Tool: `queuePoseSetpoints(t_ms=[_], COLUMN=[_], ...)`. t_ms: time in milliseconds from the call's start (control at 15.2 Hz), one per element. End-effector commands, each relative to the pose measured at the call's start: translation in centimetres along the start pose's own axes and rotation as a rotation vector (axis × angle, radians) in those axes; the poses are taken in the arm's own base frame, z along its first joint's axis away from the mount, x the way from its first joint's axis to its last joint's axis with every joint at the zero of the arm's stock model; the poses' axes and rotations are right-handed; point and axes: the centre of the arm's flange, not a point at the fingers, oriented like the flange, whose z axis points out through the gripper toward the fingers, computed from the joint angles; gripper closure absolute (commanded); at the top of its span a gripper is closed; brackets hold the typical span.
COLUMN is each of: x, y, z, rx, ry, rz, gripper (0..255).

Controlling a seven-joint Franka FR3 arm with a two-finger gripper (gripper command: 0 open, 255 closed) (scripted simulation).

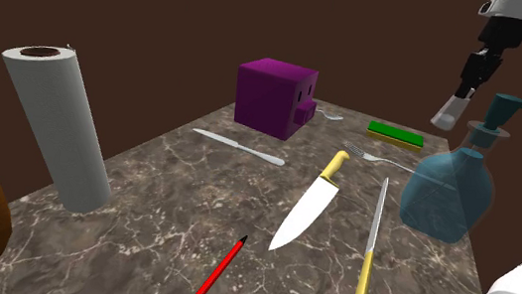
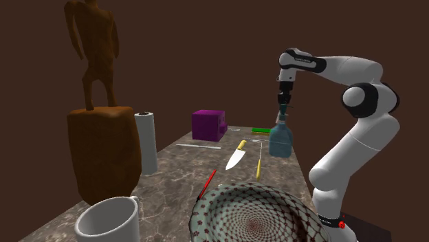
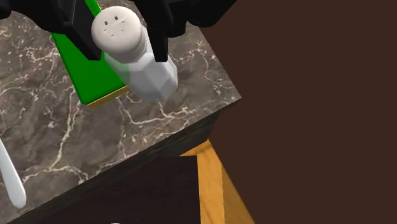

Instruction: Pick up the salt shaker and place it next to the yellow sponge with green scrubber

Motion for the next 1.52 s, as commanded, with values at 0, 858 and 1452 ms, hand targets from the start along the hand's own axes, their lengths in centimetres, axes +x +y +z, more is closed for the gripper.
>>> queuePoseSetpoints(t_ms=[0, 858, 1452], x=[-0.1, -0.1, -0.1], y=[0.2, 0.5, 0.5], z=[1.1, 5.5, 5.5], rx=[0.0, 0.0, 0.0], ry=[0.001, 0.001, 0.001], rz=[0.0, 0.0, 0.0], gripper=[255, 255, 0])
